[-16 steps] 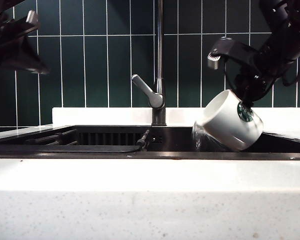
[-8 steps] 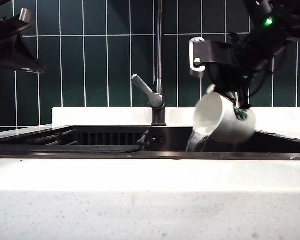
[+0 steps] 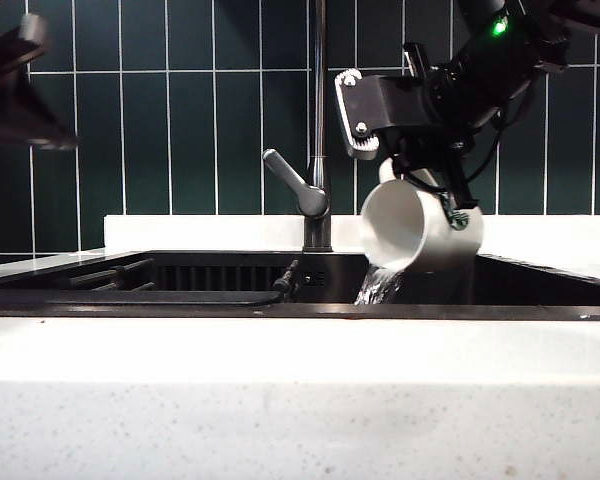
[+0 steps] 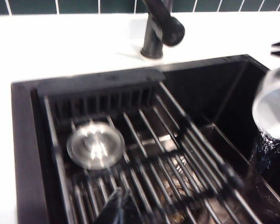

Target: Pick up the mug next to the sink, go to the faucet to get some water, pour the water into the sink, and finally put the mug back to its place.

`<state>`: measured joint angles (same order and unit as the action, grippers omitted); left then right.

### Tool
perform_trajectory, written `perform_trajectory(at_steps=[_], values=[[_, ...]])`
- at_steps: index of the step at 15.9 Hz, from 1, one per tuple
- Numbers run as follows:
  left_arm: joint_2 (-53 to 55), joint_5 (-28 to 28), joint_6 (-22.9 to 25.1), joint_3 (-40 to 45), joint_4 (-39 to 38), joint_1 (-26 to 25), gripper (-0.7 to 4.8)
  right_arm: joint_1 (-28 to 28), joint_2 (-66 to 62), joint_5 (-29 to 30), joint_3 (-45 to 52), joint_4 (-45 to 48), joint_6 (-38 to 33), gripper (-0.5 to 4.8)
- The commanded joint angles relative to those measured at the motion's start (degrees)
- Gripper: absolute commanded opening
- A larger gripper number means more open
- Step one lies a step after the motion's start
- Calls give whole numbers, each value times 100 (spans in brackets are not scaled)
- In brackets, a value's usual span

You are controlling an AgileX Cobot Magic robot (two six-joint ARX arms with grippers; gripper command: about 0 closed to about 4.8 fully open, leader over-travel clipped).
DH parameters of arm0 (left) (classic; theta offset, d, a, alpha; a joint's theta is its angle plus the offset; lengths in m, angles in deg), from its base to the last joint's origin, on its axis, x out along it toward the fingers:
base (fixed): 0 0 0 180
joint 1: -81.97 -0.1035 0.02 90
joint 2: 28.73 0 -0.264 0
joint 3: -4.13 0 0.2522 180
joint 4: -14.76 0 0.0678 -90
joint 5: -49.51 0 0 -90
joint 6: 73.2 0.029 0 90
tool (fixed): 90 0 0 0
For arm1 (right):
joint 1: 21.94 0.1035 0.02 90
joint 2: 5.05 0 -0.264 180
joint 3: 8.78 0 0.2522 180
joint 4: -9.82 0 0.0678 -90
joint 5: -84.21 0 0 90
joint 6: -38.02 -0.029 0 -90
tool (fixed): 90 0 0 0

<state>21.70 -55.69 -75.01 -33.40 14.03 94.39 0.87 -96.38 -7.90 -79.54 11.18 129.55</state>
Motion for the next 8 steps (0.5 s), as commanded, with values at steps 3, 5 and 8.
perform_trajectory(at_steps=[3, 5, 8], values=[[-863, -22, -107, 682, 20, 0, -4, -13, 87, -160, -76, 315, 741, -1], [-977, -20, -151, 704, -140, 0, -4, -13, 87, -164, -76, 291, 774, -1], [-990, -17, -149, 704, -136, 0, -4, -11, 87, -186, -72, 157, 774, -1]])
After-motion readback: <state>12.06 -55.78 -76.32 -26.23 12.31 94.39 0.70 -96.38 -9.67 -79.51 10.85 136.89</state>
